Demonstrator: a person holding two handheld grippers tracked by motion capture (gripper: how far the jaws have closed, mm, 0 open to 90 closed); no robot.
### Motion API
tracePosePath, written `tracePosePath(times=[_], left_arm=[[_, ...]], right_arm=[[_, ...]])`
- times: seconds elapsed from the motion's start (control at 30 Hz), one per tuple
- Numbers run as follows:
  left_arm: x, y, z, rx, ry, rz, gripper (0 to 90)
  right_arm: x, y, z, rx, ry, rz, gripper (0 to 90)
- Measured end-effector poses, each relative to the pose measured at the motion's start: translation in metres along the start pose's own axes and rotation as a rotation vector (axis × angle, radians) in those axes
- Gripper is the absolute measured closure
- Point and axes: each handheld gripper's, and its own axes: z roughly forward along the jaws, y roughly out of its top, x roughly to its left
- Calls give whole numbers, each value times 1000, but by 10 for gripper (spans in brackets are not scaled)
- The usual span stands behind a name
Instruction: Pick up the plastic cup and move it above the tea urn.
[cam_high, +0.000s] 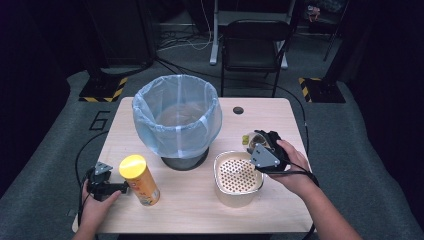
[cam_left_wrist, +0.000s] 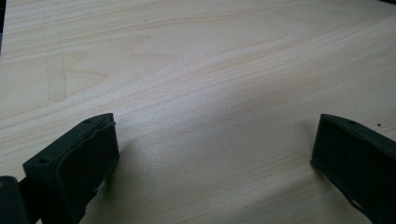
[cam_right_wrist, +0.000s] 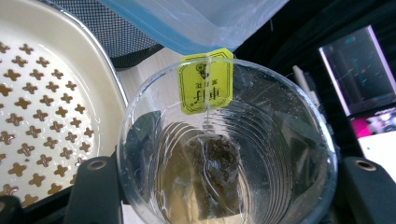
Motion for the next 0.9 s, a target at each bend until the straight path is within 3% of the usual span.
tracePosePath(times=[0.1,0.17,0.2,0.23,0.27,0.3,0.33,0.4,0.43,0.53,0.57,0.6,0.63,0.67,0.7,0.8,0.87,0.9], left_arm=[[0,0,0,0,0,0,3],[0,0,0,0,0,0,3],[0,0,0,0,0,0,3],[0,0,0,-1,0,-1,3],[0,0,0,0,-3,-3,3],[0,0,0,0,-3,-3,3],[0,0,0,-1,0,-1,3],[0,0,0,0,0,0,3],[0,0,0,0,-1,-2,3],[0,0,0,0,0,0,3],[0,0,0,1,-1,-1,3],[0,0,0,1,-1,-1,3],[0,0,0,0,0,0,3],[0,0,0,0,0,0,3],[0,0,0,0,0,0,3],[0,0,0,1,-1,-1,3],[0,0,0,0,-3,-3,3],[0,0,0,0,0,0,3]], right_arm=[[9,5,-2,23,-49,-92,355],[11,6,-2,26,-57,-109,356],[14,8,-1,34,-79,-157,358],[21,11,-1,57,-123,-251,360],[21,11,-1,57,-123,-251,360],[24,13,0,67,-145,-290,361],[32,16,2,87,-174,-384,362],[35,16,2,96,-188,-413,363],[42,19,5,119,-216,-564,364],[54,18,7,157,-257,-719,367],[55,21,7,162,-254,-849,368],[55,21,7,162,-254,-849,368],[61,22,7,180,-281,-1001,369],[61,22,7,180,-281,-1001,369],[68,19,6,196,-287,-1061,369],[75,20,3,176,-312,-1156,368],[76,19,3,175,-322,-1155,368],[81,17,4,154,-336,-1068,368]])
